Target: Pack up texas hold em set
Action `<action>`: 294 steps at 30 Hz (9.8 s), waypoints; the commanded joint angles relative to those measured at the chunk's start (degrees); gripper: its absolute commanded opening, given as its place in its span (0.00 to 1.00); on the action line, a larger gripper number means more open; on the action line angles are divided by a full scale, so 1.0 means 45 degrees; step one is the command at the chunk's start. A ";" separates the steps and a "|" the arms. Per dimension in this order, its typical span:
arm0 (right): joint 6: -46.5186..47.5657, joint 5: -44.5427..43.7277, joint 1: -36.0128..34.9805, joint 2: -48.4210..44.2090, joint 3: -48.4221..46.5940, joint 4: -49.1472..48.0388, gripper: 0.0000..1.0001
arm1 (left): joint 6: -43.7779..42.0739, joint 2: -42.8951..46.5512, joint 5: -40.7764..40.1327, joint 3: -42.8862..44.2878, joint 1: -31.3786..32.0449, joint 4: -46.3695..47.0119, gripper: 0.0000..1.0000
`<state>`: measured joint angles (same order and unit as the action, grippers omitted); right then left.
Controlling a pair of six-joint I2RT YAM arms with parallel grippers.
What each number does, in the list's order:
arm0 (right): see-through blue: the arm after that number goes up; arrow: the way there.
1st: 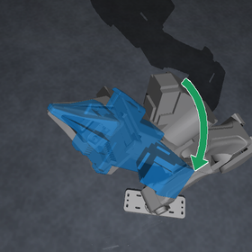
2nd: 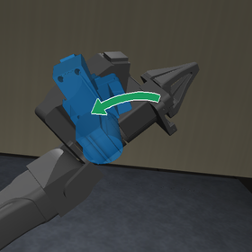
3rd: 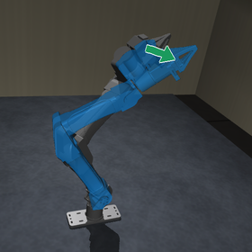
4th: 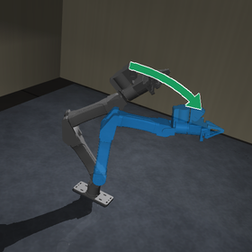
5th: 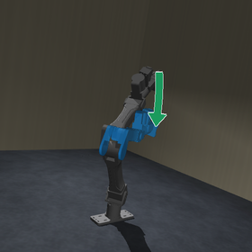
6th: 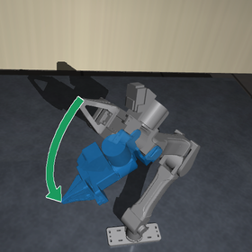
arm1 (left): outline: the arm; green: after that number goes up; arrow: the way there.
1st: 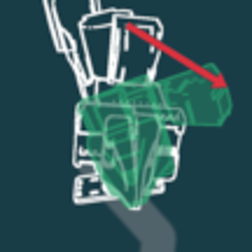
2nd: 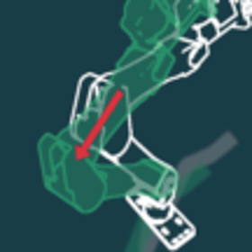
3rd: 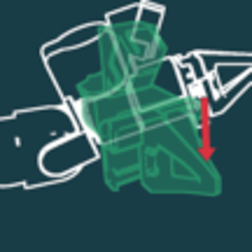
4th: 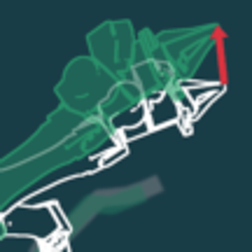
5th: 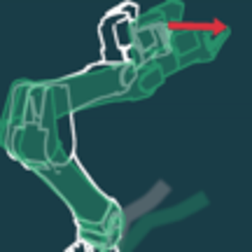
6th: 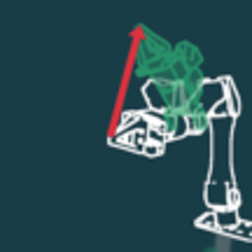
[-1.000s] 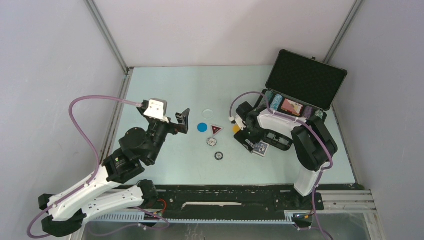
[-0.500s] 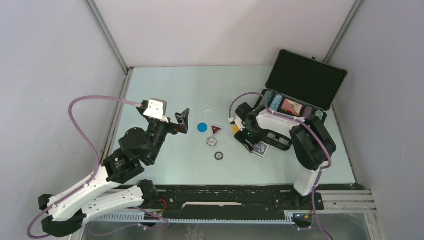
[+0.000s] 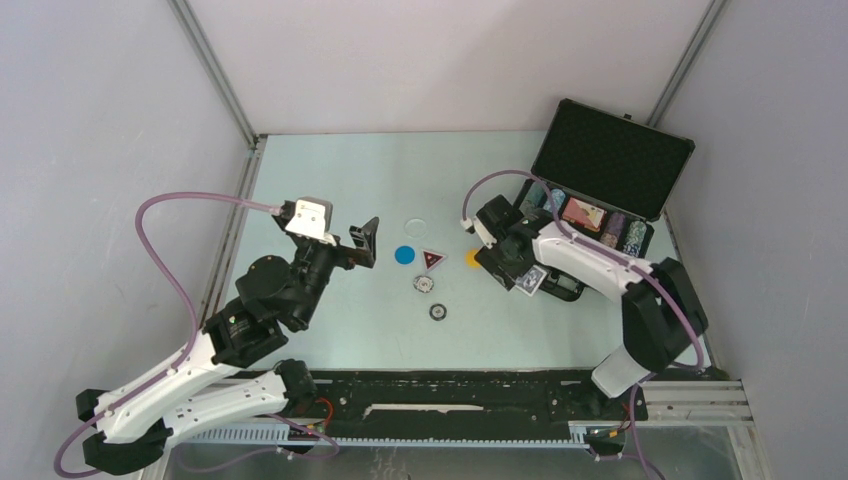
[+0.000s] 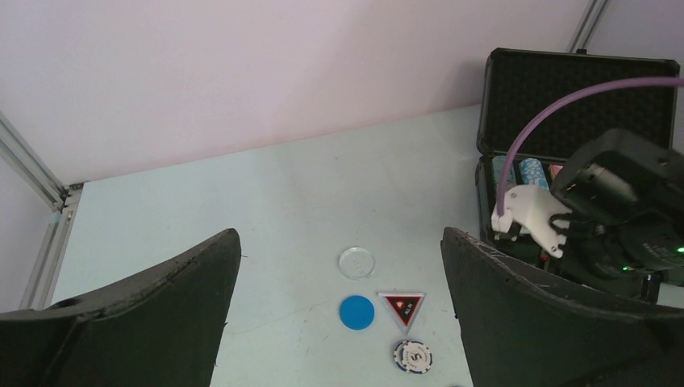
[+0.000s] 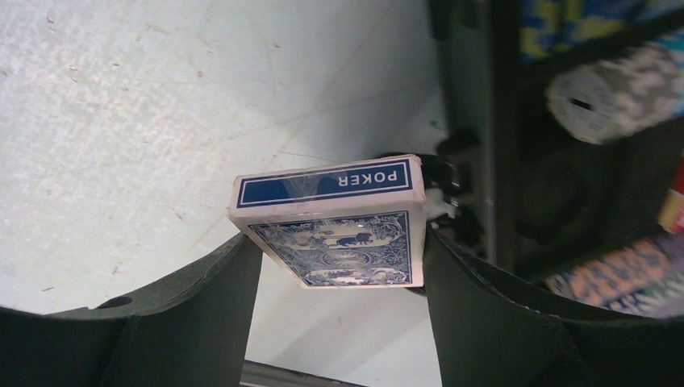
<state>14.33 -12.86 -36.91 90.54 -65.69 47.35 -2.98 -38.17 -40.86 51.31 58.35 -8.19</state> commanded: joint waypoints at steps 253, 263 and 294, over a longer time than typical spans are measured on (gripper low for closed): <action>-0.7010 0.0539 0.6334 0.1371 -0.1582 -0.0254 0.53 | 0.0501 0.0211 0.0506 -0.0001 -0.0260 -0.0159 1.00; -0.7011 0.1410 0.6760 0.1559 -0.1067 -0.0910 0.53 | 0.0537 0.0184 0.0523 0.0004 -0.0271 -0.0173 1.00; -0.7084 0.1658 0.0312 0.5133 -0.5444 -0.5992 1.00 | 0.0546 -0.2083 0.0447 0.4669 -0.0290 -0.1114 1.00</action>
<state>-16.12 -2.35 -32.42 112.42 -91.42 22.33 4.36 -46.78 -34.81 68.90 57.34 -16.78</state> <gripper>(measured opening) 0.993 0.996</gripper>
